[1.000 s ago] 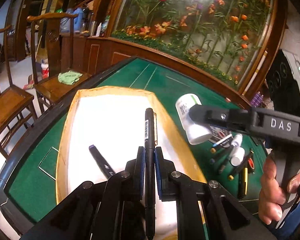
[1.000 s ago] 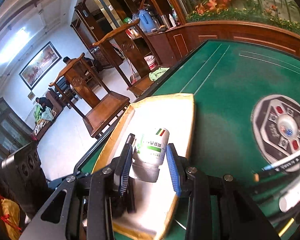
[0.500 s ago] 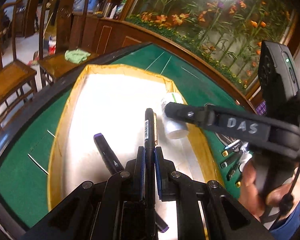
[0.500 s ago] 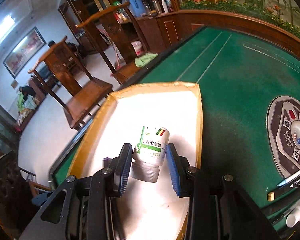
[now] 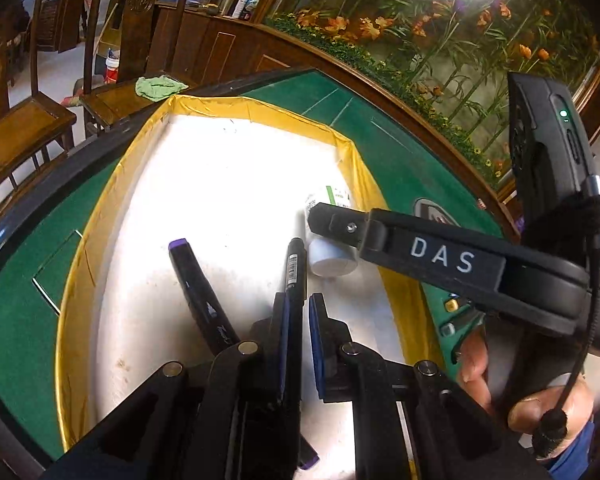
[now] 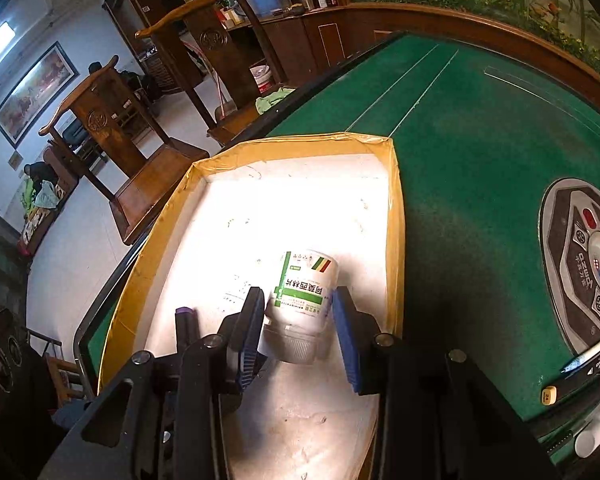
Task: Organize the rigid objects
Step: 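Carry the bottle and pen to the white tray and release both there, then move both open tools back over the remaining items on the table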
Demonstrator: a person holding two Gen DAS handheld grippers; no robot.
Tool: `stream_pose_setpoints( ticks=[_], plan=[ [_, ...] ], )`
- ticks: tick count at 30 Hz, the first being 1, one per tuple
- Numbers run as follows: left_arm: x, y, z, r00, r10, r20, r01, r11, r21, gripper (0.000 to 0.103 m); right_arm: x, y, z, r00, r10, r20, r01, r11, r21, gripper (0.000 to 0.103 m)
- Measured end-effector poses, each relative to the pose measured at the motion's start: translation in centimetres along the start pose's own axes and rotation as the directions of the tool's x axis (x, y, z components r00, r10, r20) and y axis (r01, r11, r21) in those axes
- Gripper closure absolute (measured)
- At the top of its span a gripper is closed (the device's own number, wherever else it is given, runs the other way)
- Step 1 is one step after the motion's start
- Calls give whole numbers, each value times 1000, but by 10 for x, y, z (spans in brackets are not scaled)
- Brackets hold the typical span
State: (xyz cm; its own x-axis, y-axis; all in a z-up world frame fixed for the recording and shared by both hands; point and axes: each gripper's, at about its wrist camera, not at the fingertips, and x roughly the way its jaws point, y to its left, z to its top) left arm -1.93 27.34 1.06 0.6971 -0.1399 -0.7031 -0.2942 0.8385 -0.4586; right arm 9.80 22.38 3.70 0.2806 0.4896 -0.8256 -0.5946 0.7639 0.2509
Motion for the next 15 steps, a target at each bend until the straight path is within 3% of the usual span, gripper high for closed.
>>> stream_pose_setpoints(
  ticks=[1,3,8,15],
  plan=[
    [-1,-1,-2,1000,-7,-6,7,1000,-1,89,0,0,1,1000,2,-2,-2,1000,3,69],
    [-1,-3,-3,1000,-16,-14,16,1000,0,69,-3,-2,-1,1000,11,-5,-11,1000,10,68],
    [-9,-18,-17,1000,6,0,-6,999,44,64,-14,-8,1,999,43,12,-43,999,28,63],
    [-36,-45,-33,999,-37,39,31,990,137,64,-51,-30,-19,993,93,75,-97,994,48,63]
  ],
)
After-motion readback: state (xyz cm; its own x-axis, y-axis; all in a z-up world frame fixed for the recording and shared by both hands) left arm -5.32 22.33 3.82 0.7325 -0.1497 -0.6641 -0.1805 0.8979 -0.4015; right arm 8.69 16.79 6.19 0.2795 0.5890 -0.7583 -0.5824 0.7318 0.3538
